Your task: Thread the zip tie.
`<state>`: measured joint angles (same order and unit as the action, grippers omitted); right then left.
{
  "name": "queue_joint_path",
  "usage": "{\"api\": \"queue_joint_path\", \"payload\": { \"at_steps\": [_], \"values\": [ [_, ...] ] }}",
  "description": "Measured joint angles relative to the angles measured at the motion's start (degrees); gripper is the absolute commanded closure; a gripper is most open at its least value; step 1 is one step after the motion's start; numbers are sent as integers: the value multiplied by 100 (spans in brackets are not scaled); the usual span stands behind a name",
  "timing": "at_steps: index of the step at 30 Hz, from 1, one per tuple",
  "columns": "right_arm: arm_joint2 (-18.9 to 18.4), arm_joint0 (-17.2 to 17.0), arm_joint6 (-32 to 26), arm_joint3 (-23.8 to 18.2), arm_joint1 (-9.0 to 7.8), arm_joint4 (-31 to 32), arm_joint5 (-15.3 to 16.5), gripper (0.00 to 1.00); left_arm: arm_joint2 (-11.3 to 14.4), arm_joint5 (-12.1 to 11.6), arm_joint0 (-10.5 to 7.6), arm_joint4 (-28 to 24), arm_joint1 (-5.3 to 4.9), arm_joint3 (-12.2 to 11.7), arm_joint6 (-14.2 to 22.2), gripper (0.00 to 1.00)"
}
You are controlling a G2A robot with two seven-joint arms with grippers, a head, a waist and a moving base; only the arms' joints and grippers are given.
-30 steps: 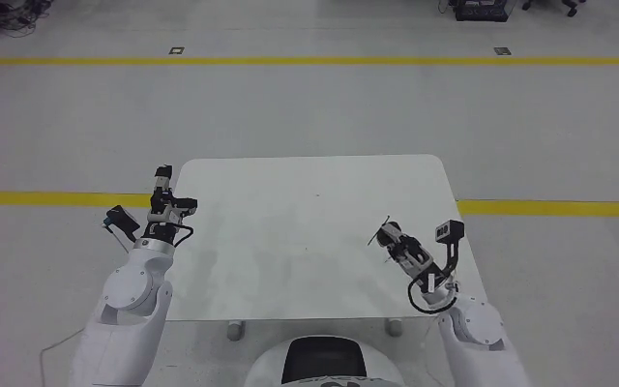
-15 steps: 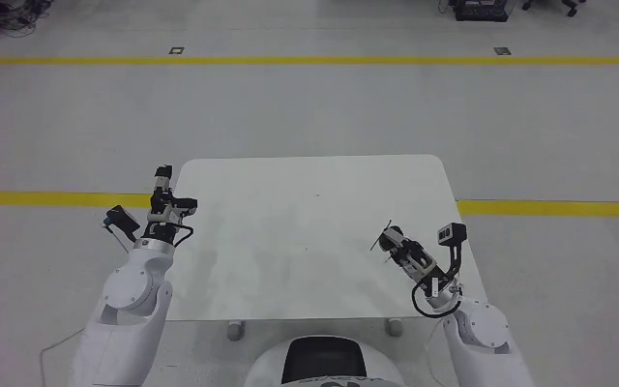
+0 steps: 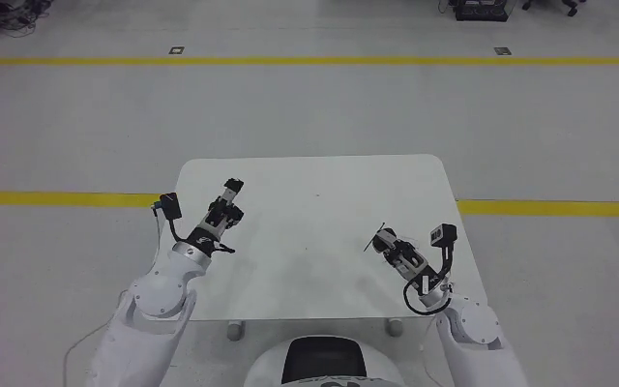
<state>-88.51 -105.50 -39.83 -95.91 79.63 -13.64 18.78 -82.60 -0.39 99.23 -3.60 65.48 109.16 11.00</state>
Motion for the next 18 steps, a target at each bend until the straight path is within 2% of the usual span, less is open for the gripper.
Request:
{"api": "queue_joint_path", "payload": {
  "at_steps": [7, 10, 13, 18],
  "values": [
    [-2, 2, 5, -7, -2, -1, 7, 100, 9, -18, -3, 6, 2, 0, -26, 0],
    [45, 33, 72, -12, -11, 3, -25, 100, 83, -72, -58, -20, -2, -77, 219, 0],
    [90, 61, 67, 20, -30, -29, -10, 100, 282, -137, -127, -87, -4, -218, 675, 0],
    [168, 92, 73, 76, -58, -55, 59, 100, 780, 114, -385, 111, 24, -468, 1035, 0]
  ]
}}
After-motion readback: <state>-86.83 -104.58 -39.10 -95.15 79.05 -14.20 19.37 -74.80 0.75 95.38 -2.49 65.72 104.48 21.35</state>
